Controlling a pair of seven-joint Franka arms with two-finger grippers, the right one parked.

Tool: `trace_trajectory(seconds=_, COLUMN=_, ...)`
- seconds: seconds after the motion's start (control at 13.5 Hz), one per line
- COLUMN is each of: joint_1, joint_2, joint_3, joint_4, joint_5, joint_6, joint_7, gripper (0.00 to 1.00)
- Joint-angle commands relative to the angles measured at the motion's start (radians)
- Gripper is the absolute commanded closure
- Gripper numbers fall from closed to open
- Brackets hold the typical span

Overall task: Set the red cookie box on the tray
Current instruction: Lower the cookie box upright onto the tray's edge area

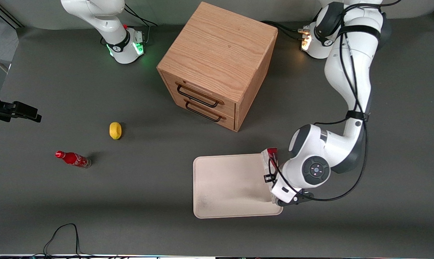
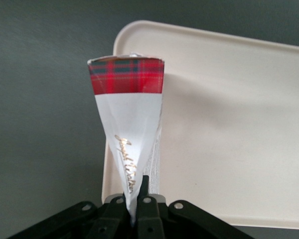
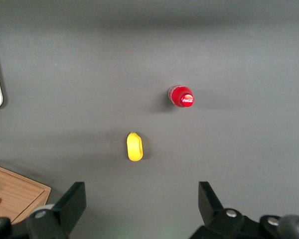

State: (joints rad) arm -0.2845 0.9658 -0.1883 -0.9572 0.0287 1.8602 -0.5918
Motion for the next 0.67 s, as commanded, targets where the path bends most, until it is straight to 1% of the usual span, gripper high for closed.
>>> trace_trajectory(seconds=0.0, joint_1=-0.025, joint_2=0.017, joint_3=0.021, joint_4=0.037, joint_5=0.02, joint_6=0.008, joint_7=-0.029, gripper=1.0)
trace_trajectory(seconds=0.3, joint_1=-0.022, joint_2=0.02, joint_3=0.023, joint_4=-0.003, joint_5=0.023, joint_6=0.085, joint_7=-0.029, gripper=1.0)
trace_trajectory(seconds=0.52, joint_1=-0.022, joint_2=0.034, joint_3=0.023, joint_4=-0.008, joint_5=0.068, joint_6=0.115, joint_7=-0.022, gripper=1.0)
trace_trajectory(seconds=0.59, joint_1=-0.021, joint_2=0.036, joint_3=0.023, joint_4=-0.008, joint_5=0.068, joint_6=0.125, joint_7=-0.02, gripper=1.0)
